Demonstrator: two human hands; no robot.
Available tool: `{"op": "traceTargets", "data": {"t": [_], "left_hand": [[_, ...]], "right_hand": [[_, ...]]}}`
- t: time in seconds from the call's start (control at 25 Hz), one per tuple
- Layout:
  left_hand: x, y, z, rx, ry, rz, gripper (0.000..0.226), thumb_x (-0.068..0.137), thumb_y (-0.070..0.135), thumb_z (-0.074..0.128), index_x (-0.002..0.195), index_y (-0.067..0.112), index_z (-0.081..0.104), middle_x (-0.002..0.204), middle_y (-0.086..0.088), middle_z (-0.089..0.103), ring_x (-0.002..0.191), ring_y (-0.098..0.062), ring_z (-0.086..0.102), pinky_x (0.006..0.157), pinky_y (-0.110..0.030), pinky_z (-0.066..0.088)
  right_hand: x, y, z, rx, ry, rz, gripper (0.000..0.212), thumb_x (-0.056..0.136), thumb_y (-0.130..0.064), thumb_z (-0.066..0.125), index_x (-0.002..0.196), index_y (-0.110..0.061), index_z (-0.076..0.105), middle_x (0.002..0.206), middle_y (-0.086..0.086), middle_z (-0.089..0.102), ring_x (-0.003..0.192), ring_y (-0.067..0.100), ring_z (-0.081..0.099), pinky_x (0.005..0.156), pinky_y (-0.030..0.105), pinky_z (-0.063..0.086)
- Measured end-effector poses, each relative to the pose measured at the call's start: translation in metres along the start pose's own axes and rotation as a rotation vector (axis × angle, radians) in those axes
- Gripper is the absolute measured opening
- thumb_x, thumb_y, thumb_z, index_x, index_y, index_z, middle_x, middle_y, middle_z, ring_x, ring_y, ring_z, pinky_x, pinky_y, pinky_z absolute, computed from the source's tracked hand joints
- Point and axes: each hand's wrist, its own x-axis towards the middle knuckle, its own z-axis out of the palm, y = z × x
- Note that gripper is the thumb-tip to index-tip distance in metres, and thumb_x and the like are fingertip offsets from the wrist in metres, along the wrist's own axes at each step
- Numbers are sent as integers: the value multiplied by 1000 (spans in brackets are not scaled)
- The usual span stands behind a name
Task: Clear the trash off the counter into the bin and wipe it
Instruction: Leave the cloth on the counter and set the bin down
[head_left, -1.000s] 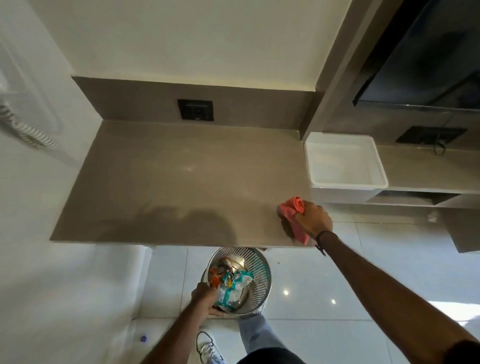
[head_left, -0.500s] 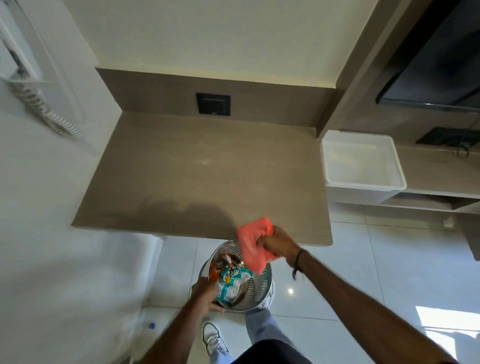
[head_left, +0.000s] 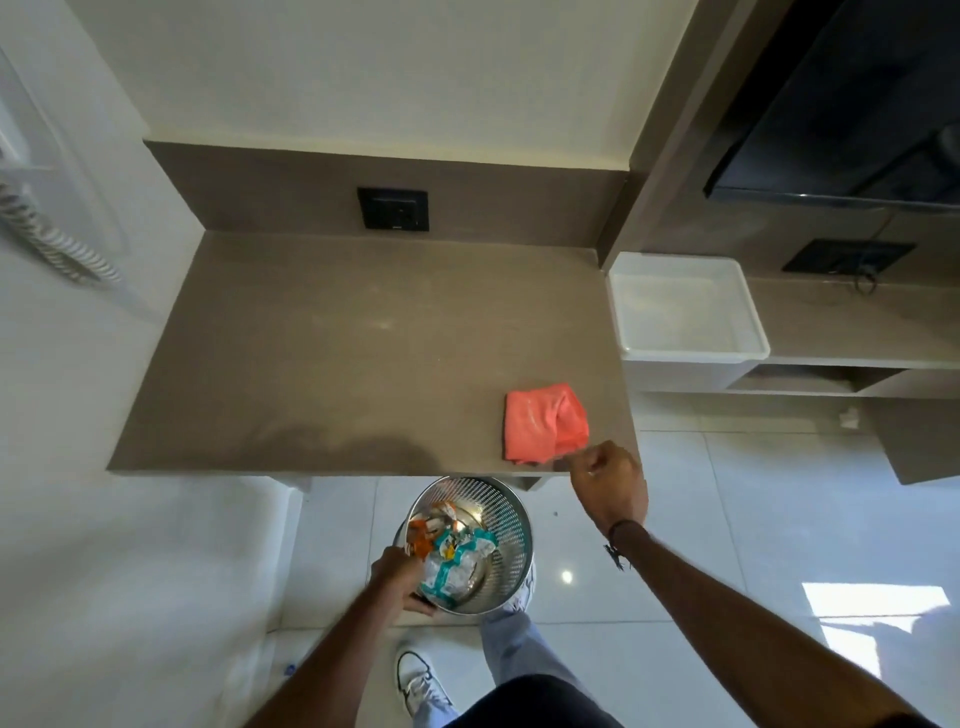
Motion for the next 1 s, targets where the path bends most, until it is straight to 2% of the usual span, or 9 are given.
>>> {"op": "traceTargets", "data": {"t": [0.12, 0.2, 0.36, 0.48, 0.6, 0.76, 0.8, 0.92, 1.0], "left_hand": [[6, 0, 2, -18, -7, -11, 31, 97, 2, 54, 127, -4, 51, 128, -31, 61, 85, -50, 75, 60, -56, 65], [17, -4, 5, -14, -27, -13, 30, 94, 4, 59, 122, -4, 57, 122, -31, 66, 80, -48, 77, 63, -56, 65], [67, -24, 15, 27, -26, 0, 28, 89, 4, 60, 116, -2, 64, 111, -27, 72, 74, -43, 78, 66, -56, 66], [134, -48, 35, 201, 77, 100, 33, 90, 7, 58, 122, -1, 63, 120, -25, 69, 99, -42, 73, 82, -48, 65], [203, -76, 62, 394, 189, 141, 31, 93, 10, 52, 121, 4, 64, 125, -24, 69, 116, -41, 65, 89, -41, 57], [297, -108, 95, 268, 129, 69, 30, 92, 18, 55, 120, 12, 63, 120, -18, 72, 96, -33, 71, 40, -23, 50], [315, -113, 104, 201, 102, 51, 33, 89, 23, 59, 121, 14, 62, 118, -17, 72, 91, -30, 72, 39, -24, 54], [351, -123, 127, -44, 3, -9, 41, 80, 38, 70, 116, 18, 65, 111, -13, 75, 100, -33, 72, 80, -49, 66], [361, -129, 134, -81, -55, -26, 33, 82, 35, 71, 111, 18, 68, 107, -10, 77, 100, -31, 72, 90, -53, 62]], "right_hand": [[-33, 37, 40, -197, -458, 111, 28, 80, -40, 68, 100, -21, 72, 106, 3, 76, 104, 26, 69, 86, 31, 53], [-46, 53, 72, -160, -634, 219, 40, 82, -34, 70, 118, -16, 68, 118, 7, 73, 111, 27, 68, 93, 35, 56], [-41, 83, 130, -23, -560, 320, 32, 81, -12, 57, 109, -12, 73, 109, 17, 76, 98, 31, 70, 91, 49, 58], [-23, 116, 185, -10, -552, 367, 29, 81, -8, 56, 103, -15, 74, 102, 15, 77, 91, 22, 65, 94, 44, 57], [-3, 156, 250, -75, -526, 369, 33, 80, -6, 56, 106, -15, 75, 104, 17, 76, 101, 34, 69, 92, 43, 57], [27, 204, 333, -112, -549, 336, 39, 82, -4, 57, 116, -15, 73, 108, 19, 75, 100, 36, 70, 85, 39, 59], [35, 214, 351, -139, -552, 320, 40, 82, -6, 57, 118, -16, 72, 110, 18, 75, 102, 35, 70, 85, 37, 58], [54, 236, 388, -172, -583, 289, 42, 84, -6, 55, 124, -15, 67, 116, 19, 72, 109, 36, 67, 89, 38, 58], [59, 247, 400, -154, -637, 307, 45, 86, -4, 53, 128, -16, 63, 118, 18, 71, 107, 38, 68, 85, 45, 60]]}}
